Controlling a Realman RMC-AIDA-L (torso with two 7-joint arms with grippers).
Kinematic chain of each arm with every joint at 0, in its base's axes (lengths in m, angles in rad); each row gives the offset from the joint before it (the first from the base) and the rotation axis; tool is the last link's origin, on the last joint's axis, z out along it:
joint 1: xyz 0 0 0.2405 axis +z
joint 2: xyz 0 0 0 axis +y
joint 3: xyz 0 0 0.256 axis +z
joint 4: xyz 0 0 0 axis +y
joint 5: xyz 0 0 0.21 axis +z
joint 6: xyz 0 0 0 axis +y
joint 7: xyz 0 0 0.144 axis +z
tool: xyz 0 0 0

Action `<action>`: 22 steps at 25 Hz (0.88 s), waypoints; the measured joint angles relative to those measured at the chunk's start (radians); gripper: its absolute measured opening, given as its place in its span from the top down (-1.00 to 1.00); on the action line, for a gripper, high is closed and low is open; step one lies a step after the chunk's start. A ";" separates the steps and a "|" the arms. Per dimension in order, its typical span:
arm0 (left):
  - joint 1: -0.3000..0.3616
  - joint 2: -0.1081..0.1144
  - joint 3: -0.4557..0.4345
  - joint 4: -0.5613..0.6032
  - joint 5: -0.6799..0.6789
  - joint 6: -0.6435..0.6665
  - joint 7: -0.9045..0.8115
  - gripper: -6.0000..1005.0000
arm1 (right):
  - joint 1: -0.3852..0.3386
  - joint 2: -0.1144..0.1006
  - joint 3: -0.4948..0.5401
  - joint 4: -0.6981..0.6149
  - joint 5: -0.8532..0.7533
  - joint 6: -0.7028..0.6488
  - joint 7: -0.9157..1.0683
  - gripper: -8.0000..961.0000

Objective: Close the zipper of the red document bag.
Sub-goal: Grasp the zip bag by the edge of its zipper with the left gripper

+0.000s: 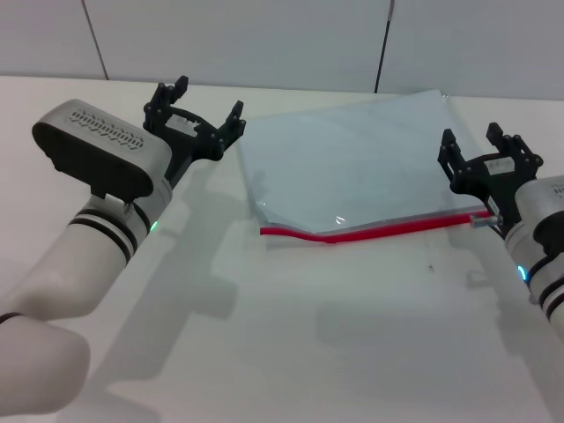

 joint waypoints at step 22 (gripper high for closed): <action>0.009 0.069 -0.034 0.285 -0.006 0.385 0.150 -0.60 | -0.034 -0.003 0.013 0.000 0.037 0.053 0.002 -0.33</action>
